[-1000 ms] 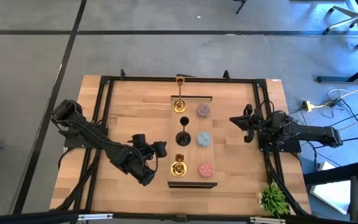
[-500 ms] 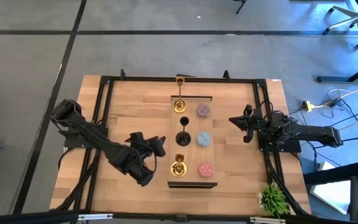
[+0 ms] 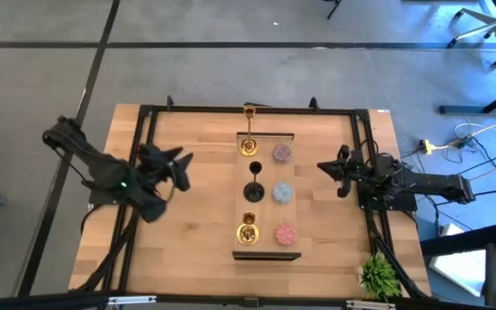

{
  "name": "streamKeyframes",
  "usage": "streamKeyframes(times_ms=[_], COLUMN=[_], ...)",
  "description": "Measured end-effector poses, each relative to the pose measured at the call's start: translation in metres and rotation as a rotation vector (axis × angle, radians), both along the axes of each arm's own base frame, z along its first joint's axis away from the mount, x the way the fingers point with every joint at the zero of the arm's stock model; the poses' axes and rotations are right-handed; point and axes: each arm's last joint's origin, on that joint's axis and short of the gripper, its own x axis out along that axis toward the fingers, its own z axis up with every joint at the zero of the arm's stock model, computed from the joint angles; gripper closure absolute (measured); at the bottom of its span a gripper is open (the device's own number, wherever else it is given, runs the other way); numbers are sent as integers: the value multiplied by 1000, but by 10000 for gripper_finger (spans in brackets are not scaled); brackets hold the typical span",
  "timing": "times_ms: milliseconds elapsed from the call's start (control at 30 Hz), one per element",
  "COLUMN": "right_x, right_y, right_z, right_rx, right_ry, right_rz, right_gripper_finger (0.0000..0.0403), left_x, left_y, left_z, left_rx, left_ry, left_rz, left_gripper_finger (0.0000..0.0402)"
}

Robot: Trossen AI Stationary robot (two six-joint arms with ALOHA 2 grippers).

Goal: Pick & Place candle stick holders
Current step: Return to Home Position

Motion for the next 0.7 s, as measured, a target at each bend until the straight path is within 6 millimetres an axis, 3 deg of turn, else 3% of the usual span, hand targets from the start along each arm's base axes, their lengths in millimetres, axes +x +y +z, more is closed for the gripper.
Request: streamKeyframes(times_ms=[167,333,700], right_x=[0,0,0], right_y=[0,0,0], right_z=[0,0,0], right_rx=[0,0,0], right_ry=[0,0,0], right_rz=[0,0,0], right_gripper_finger=[402,402,402], left_x=[-26,-44,-50], left_y=[5,11,17], left_z=[15,25,27], left_rx=[169,286,325], left_ry=[238,261,293], left_rz=[-207,-256,-253], left_gripper_finger=[191,192,192])
